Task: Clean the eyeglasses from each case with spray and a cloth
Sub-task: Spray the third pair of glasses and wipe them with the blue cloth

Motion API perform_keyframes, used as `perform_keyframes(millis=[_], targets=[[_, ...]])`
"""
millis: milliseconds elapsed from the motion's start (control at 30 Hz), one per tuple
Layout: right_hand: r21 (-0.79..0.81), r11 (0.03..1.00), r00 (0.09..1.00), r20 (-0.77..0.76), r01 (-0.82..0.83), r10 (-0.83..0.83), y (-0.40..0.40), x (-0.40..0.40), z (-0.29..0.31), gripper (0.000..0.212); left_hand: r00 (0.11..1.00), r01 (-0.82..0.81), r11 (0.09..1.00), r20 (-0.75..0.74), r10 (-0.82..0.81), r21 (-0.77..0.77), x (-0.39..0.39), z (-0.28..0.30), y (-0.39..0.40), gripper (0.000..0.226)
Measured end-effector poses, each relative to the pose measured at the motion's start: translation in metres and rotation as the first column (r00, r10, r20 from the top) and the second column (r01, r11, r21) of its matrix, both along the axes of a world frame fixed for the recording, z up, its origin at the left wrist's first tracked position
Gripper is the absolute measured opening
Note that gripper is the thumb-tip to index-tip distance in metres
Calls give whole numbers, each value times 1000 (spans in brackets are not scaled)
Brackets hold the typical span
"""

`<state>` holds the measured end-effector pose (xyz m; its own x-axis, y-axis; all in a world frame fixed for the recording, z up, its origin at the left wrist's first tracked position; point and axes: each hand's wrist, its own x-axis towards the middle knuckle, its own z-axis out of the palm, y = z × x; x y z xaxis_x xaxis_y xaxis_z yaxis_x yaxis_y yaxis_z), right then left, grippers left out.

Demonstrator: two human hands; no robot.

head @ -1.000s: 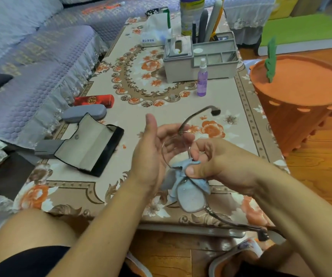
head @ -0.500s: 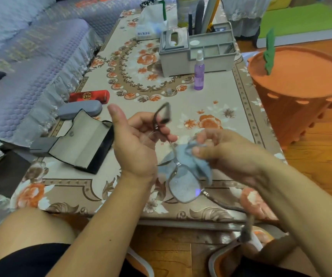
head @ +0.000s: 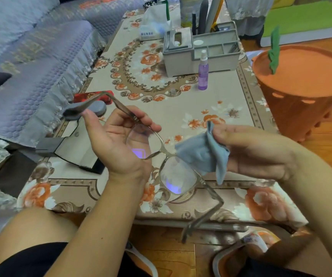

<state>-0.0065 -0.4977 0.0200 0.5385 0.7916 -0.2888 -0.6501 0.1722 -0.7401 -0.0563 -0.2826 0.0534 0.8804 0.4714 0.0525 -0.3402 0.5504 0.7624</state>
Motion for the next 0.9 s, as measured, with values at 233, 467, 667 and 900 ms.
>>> perform_keyframes(millis=[233,467,667,900], targets=[[169,962,976,-2,-216,219,21,-21,8,17,997,77,995,5,-78,70,3,2,-4,85],[4,1000,997,78,7,-7,33,-30,3,23,999,49,976,-12,-48,212,5,2,-8,81],[-165,986,989,151,24,1,41,-37,0,23,1000,27,962,-4,-27,271,6,4,-16,80],[-232,964,923,384,131,-33,48,-51,9,21,999,35,961,-24,-30,273,4,1,-21,78]])
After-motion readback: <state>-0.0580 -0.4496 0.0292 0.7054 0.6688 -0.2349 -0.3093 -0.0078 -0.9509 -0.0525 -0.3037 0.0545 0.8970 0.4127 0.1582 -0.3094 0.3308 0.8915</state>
